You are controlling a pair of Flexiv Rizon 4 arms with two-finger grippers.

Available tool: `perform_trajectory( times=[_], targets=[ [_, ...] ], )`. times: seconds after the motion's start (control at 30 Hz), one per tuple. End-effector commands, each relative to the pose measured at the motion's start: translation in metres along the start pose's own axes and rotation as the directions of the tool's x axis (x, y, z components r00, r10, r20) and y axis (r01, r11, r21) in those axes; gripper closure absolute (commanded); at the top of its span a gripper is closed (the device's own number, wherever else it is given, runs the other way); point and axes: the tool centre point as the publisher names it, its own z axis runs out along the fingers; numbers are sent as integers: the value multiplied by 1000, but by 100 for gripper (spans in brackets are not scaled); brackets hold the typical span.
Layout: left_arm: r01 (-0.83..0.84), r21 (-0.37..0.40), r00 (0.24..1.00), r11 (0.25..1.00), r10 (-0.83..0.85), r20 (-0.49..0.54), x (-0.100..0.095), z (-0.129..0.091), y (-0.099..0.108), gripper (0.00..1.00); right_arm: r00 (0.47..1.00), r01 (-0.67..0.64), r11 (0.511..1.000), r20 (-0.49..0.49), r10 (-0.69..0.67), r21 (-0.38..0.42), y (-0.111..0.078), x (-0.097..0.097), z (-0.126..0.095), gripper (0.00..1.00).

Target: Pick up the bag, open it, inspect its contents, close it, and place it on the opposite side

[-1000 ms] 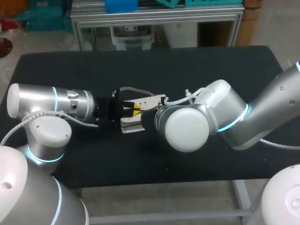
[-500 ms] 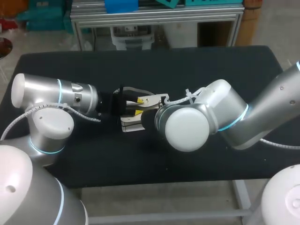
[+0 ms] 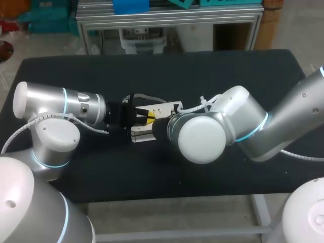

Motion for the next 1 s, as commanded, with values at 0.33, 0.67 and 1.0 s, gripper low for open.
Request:
perform_trajectory(
  times=[0.33,0.67,1.0],
  targets=[
    [5,26,1000,1000,-4,-21,0,11,-3,100,984,0,1000,180,2,-9,-3,3,1,100],
    [2,20,1000,1000,-2,0,3,-10,-6,53,984,0,1000,180,2,-9,-3,3,1,100],
    [18,69,1000,997,-18,5,-8,-19,-11,55,984,0,1000,180,2,-9,-3,3,1,100]
  ],
)
